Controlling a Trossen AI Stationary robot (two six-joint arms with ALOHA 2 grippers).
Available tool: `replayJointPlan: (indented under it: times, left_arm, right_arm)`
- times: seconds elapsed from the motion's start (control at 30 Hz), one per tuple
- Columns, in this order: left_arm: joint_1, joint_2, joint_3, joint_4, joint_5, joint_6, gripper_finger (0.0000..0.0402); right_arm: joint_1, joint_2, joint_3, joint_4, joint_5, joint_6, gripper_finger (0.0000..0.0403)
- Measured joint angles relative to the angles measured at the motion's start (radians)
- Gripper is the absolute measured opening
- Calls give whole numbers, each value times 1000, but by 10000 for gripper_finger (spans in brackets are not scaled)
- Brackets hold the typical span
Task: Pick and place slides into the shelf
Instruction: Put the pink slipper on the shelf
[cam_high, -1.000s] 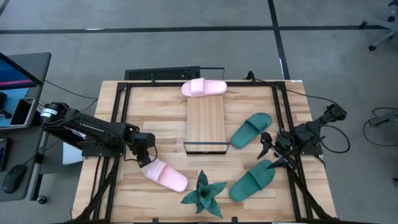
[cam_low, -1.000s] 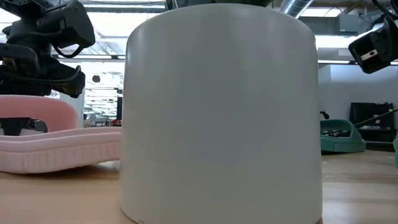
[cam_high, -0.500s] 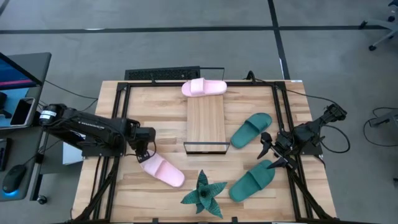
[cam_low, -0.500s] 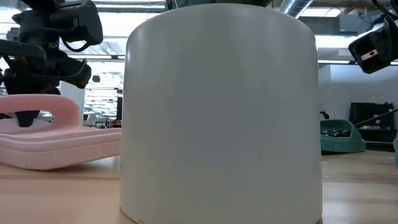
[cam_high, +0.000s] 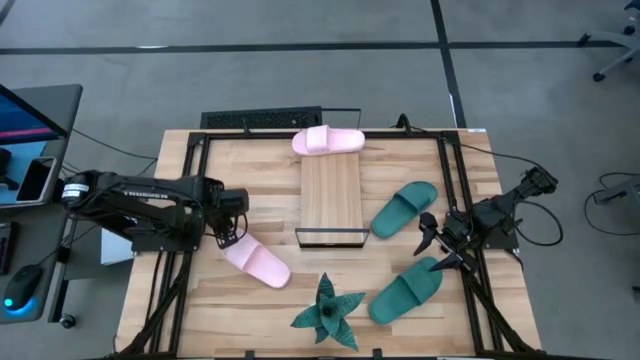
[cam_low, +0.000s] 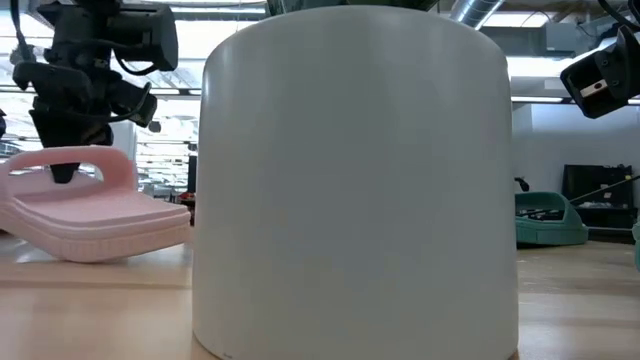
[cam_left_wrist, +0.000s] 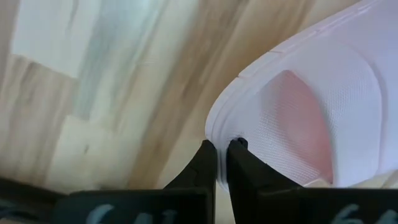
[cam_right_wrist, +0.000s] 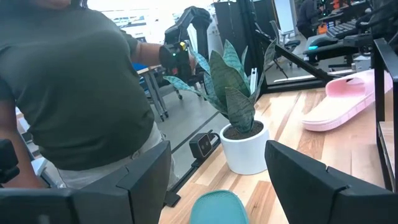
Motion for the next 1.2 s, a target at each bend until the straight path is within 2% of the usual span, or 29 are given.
replayJointPlan:
  times: [0.23,0.57,0.7,1.2]
  left_arm:
    - [87,-31,34,-34,-14,76,3]
    - [252,-176,39,-53,-25,115,0]
    - [295,-223,39,-104,-59,128,0]
    - [420,-391,39,-81,-133,75,0]
  right_arm:
    - [0,0,0,0,0,0,254]
    - [0,0,0,0,0,0,254]
    - [0,0,0,0,0,0,254]
    - [0,0,0,0,0,0,254]
